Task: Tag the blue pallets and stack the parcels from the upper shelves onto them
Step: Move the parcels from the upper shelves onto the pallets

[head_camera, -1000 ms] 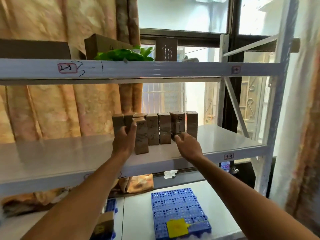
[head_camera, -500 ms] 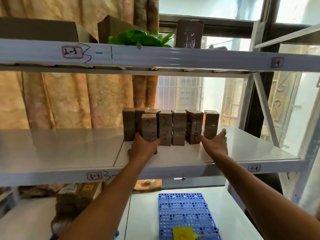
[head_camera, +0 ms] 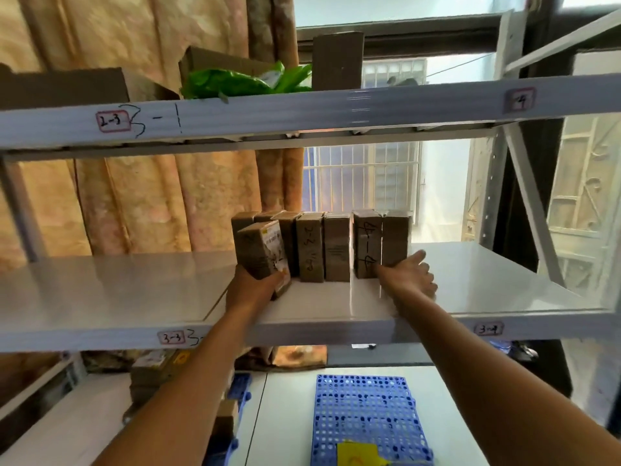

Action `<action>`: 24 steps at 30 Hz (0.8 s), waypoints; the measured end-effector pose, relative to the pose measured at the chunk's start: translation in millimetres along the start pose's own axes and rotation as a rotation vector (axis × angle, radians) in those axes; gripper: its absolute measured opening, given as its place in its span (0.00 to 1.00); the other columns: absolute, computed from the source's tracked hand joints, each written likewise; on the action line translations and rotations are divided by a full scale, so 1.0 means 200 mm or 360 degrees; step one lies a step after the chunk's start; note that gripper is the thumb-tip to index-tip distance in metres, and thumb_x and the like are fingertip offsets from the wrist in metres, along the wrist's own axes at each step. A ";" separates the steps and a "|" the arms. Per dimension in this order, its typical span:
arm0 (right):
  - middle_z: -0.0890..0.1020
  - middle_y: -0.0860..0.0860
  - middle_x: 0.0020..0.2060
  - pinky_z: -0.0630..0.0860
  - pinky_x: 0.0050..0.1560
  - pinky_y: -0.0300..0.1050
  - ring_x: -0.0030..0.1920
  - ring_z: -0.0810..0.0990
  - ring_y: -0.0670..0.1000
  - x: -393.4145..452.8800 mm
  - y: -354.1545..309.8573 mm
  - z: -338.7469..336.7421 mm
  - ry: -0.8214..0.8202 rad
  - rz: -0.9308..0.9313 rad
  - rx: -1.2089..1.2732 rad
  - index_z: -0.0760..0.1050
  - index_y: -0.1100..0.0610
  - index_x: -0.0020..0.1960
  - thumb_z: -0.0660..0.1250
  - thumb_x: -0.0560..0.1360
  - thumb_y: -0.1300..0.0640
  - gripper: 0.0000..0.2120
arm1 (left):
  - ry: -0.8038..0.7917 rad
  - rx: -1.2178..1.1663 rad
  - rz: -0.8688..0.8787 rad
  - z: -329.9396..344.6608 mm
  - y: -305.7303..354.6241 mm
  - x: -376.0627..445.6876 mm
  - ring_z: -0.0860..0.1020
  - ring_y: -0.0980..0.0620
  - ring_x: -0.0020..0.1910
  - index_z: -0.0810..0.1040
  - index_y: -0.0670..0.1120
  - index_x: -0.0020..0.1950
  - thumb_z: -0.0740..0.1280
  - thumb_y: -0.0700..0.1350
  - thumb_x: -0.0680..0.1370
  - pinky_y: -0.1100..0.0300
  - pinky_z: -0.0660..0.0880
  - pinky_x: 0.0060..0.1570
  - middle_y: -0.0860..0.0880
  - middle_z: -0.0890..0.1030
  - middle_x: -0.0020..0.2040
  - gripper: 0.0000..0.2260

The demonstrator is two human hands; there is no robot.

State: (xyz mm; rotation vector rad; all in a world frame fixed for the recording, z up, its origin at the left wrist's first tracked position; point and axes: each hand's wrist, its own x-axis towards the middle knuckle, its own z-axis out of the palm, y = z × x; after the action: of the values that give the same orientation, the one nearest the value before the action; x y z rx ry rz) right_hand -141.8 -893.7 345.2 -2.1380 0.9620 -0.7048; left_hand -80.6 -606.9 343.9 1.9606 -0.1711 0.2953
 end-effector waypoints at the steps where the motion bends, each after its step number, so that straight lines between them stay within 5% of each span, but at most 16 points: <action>1: 0.74 0.61 0.71 0.72 0.68 0.62 0.70 0.73 0.65 0.02 0.00 0.00 -0.0018 0.0012 -0.0021 0.55 0.57 0.79 0.72 0.70 0.33 0.50 | 0.0000 -0.0011 -0.0022 -0.01 0.00 0.00 0.80 0.48 0.60 0.76 0.54 0.67 0.74 0.63 0.66 0.46 0.76 0.63 0.50 0.82 0.64 0.31; 9: 0.80 0.61 0.62 0.74 0.62 0.62 0.62 0.78 0.65 0.03 0.01 0.04 0.0190 0.0058 0.0162 0.63 0.57 0.71 0.69 0.74 0.38 0.34 | 0.0106 0.0023 0.0053 0.02 -0.03 0.02 0.80 0.48 0.58 0.76 0.52 0.65 0.74 0.61 0.69 0.54 0.75 0.55 0.50 0.81 0.63 0.28; 12: 0.81 0.58 0.61 0.77 0.63 0.63 0.61 0.79 0.62 0.00 0.02 0.00 0.0221 0.0095 0.0612 0.65 0.55 0.69 0.70 0.75 0.39 0.31 | 0.0302 -0.0045 0.0085 0.01 -0.04 0.00 0.78 0.50 0.54 0.75 0.53 0.63 0.73 0.63 0.68 0.52 0.76 0.56 0.51 0.81 0.60 0.28; 17: 0.82 0.55 0.63 0.78 0.60 0.51 0.59 0.81 0.54 -0.11 0.13 -0.24 -0.0217 0.0031 0.1586 0.70 0.55 0.72 0.71 0.78 0.49 0.25 | 0.0384 -0.0458 0.0167 -0.02 -0.02 -0.10 0.80 0.47 0.58 0.76 0.51 0.67 0.70 0.59 0.73 0.50 0.77 0.57 0.50 0.81 0.59 0.24; 21: 0.83 0.61 0.62 0.79 0.52 0.49 0.59 0.82 0.57 -0.36 0.22 -0.37 -0.0638 -0.0056 0.1710 0.73 0.58 0.71 0.65 0.82 0.52 0.19 | 0.0318 -0.1029 0.0232 -0.04 0.04 -0.39 0.83 0.55 0.51 0.75 0.54 0.63 0.70 0.59 0.75 0.66 0.78 0.41 0.50 0.83 0.56 0.19; 24: 0.82 0.66 0.62 0.78 0.43 0.45 0.50 0.82 0.57 -0.62 0.28 -0.40 -0.1001 -0.0142 0.1658 0.75 0.61 0.67 0.63 0.84 0.54 0.16 | 0.0121 -0.1203 0.0299 -0.03 0.03 -0.68 0.85 0.52 0.51 0.72 0.50 0.69 0.70 0.52 0.78 0.63 0.81 0.42 0.47 0.85 0.55 0.21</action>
State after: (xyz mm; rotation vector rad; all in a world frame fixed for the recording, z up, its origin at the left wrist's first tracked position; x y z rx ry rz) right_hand -293.4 -852.3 329.3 -1.3025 0.0768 -0.3770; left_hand -212.5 -606.9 313.0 1.1846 -0.3607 0.3625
